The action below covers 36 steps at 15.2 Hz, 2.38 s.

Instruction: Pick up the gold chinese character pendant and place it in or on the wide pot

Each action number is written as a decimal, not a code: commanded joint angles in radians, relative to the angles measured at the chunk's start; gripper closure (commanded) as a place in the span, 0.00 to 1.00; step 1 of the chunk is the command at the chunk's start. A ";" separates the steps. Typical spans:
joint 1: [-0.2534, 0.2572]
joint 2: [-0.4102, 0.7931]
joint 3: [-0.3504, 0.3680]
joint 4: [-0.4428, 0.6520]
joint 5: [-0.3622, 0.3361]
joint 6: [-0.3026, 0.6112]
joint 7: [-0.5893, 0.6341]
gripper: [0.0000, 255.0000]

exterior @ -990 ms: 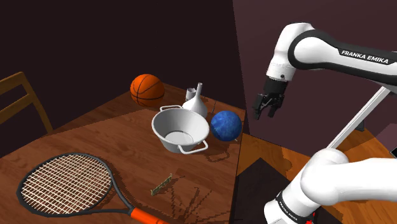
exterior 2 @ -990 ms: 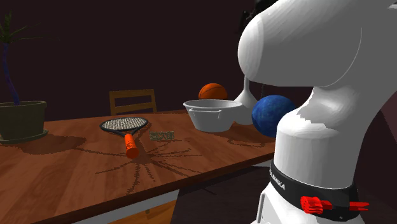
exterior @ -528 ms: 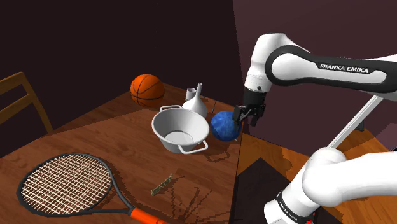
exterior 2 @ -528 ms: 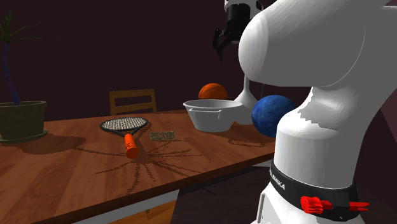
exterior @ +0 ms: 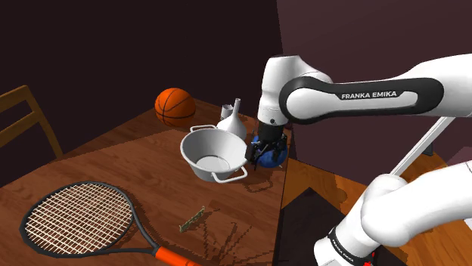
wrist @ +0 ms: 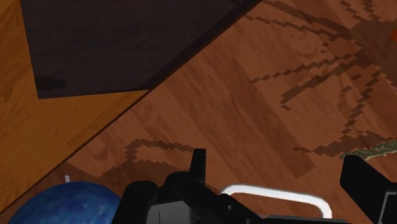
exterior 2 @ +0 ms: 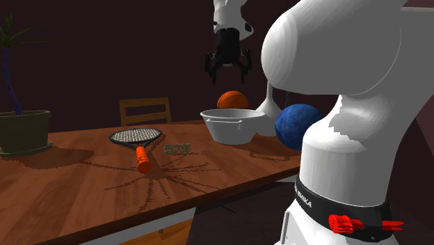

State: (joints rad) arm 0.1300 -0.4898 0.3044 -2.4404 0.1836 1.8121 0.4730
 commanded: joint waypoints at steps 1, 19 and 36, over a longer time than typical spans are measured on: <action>0.009 0.066 0.045 0.022 -0.001 0.042 0.046 0.00; 0.159 0.819 0.249 0.461 -0.360 0.206 0.543 0.00; 0.277 1.070 0.196 0.605 -0.489 0.253 0.650 0.00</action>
State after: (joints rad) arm 0.4072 0.5803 0.5007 -1.8355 -0.3056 2.0646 1.1229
